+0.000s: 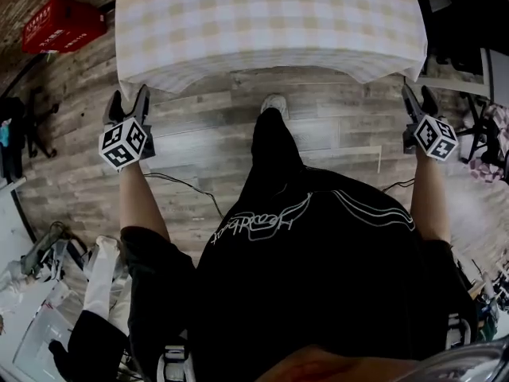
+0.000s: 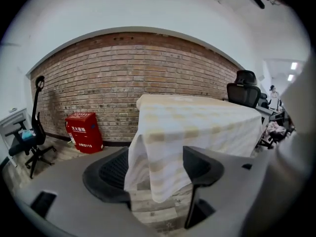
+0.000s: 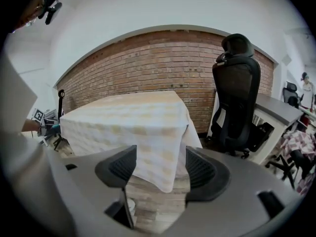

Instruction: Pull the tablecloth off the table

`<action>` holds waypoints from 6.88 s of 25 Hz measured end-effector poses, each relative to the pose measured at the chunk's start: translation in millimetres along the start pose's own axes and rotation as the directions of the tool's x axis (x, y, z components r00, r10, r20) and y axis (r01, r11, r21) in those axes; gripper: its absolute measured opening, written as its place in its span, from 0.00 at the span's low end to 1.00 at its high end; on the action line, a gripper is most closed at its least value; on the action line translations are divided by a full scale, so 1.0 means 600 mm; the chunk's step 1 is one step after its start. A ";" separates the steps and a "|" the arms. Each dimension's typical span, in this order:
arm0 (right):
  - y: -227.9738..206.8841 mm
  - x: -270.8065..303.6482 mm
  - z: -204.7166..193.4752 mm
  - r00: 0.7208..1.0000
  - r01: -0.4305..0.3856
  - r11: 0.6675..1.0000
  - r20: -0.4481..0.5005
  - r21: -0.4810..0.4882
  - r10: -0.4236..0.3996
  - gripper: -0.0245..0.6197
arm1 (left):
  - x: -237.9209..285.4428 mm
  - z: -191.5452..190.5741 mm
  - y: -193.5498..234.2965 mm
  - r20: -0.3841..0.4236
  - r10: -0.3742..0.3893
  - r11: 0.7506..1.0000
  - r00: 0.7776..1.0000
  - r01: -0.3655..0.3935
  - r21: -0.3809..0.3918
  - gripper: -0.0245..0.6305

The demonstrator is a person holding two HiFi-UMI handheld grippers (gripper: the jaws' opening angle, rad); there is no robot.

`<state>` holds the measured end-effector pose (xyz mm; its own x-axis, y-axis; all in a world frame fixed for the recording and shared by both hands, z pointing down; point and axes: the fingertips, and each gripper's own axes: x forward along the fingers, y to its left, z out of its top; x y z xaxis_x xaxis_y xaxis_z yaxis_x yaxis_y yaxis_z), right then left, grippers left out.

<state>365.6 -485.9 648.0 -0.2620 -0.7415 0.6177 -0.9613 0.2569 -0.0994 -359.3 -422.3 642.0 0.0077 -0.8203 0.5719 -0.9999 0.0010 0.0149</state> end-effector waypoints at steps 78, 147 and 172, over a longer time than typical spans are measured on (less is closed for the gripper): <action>0.027 -0.024 -0.066 0.995 -0.101 0.986 -0.012 0.132 0.103 0.04 | -0.106 -0.067 0.015 -0.047 0.081 0.976 0.996 -0.089 -0.201 0.05; 0.191 -0.214 -0.062 0.988 -0.152 0.969 0.018 0.195 0.152 0.04 | -0.352 -0.047 -0.038 -0.015 0.077 0.963 0.997 -0.078 -0.256 0.05; 0.255 -0.337 -0.090 0.992 -0.098 0.974 0.093 0.206 0.080 0.04 | -0.472 -0.076 -0.059 0.012 0.001 0.977 1.000 0.002 -0.215 0.05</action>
<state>275.9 -263.0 549.8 -0.3450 -0.7728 0.5327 -0.9279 0.1953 -0.3176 -325.7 -164.0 517.0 0.0067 -0.8273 0.5617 -0.9737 0.1226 0.1922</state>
